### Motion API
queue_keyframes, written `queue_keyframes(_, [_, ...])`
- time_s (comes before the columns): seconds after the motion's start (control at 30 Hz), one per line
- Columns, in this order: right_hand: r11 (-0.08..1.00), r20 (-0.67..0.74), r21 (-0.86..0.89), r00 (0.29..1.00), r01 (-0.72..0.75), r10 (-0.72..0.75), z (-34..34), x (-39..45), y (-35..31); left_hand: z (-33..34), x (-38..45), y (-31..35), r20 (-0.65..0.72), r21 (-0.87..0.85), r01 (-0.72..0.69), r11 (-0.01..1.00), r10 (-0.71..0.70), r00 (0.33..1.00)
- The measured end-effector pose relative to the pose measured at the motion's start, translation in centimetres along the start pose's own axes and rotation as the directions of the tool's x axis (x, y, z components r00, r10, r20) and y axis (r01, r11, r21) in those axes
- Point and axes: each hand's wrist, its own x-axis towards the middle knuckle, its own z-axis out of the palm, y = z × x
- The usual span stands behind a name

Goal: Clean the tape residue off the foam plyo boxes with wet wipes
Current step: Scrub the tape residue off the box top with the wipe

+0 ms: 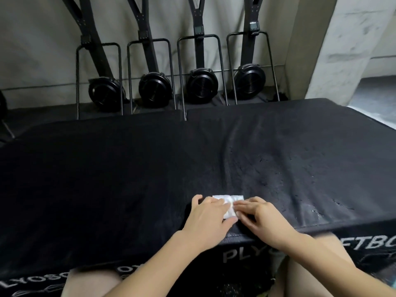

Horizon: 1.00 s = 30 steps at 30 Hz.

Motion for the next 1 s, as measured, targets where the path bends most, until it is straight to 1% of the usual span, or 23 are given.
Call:
queue_keyframes(0.07, [0.999, 0.021, 0.033, 0.999, -0.026, 0.025, -0.8, -1.1, -0.9, -1.0, -1.1, 0.2, 0.054, -0.024, -0.005, 1.000, 0.006, 0.999])
queue_keyframes(0.13, [1.000, 0.042, -0.023, 0.999, 0.022, -0.021, -1.1, -2.1, -1.4, -1.1, -2.1, -0.1, 0.122, 0.042, -0.004, 0.999, -0.001, 0.993])
queue_keyframes(0.17, [0.993, 0.068, -0.099, 0.996, 0.058, -0.051, -0.9, -2.6, -1.5, -1.1, -2.6, -0.3, 0.144, 0.112, -0.003, 0.994, -0.014, 0.989])
queue_keyframes(0.23, [0.939, 0.130, -0.323, 0.988, 0.117, -0.078, -0.1, -3.5, -1.2, -0.6, -3.4, -0.8, 0.159, 0.269, -0.006, 0.963, -0.038, 0.987])
queue_keyframes(0.27, [0.899, 0.170, -0.421, 0.984, 0.122, -0.054, 0.3, -3.7, -1.0, -0.3, -3.8, -0.9, 0.161, 0.332, -0.007, 0.943, -0.049, 0.986])
queue_keyframes(0.33, [0.849, 0.214, -0.521, 0.977, 0.093, 0.024, 1.1, -3.4, -1.2, -0.1, -4.3, -0.6, 0.165, 0.418, -0.016, 0.909, -0.058, 0.985])
queue_keyframes(0.47, [0.837, 0.164, -0.543, 0.986, 0.069, 0.025, 0.7, -2.6, -2.2, -0.9, -4.2, -0.1, 0.155, 0.458, -0.032, 0.889, -0.045, 0.987])
queue_keyframes(0.63, [0.843, 0.120, -0.534, 0.993, 0.063, 0.002, -0.9, -1.5, -2.9, -4.5, -3.2, 0.1, 0.160, 0.434, -0.067, 0.898, -0.004, 0.987])
queue_keyframes(0.83, [0.872, 0.005, -0.486, 0.998, 0.056, -0.061, -3.5, 1.0, -4.8, -9.5, -1.8, -0.2, 0.055, 0.408, -0.109, 0.906, 0.095, 0.994])
queue_keyframes(0.93, [0.890, -0.032, -0.449, 0.993, 0.085, -0.111, -3.8, 3.1, -6.6, -12.1, -1.6, -1.7, 0.034, 0.415, -0.093, 0.905, 0.087, 0.996])
queue_keyframes(1.0, [0.909, -0.041, -0.405, 0.991, 0.099, -0.126, -3.2, 4.4, -8.5, -13.3, -2.0, -3.7, 0.055, 0.420, -0.058, 0.906, 0.038, 0.998])
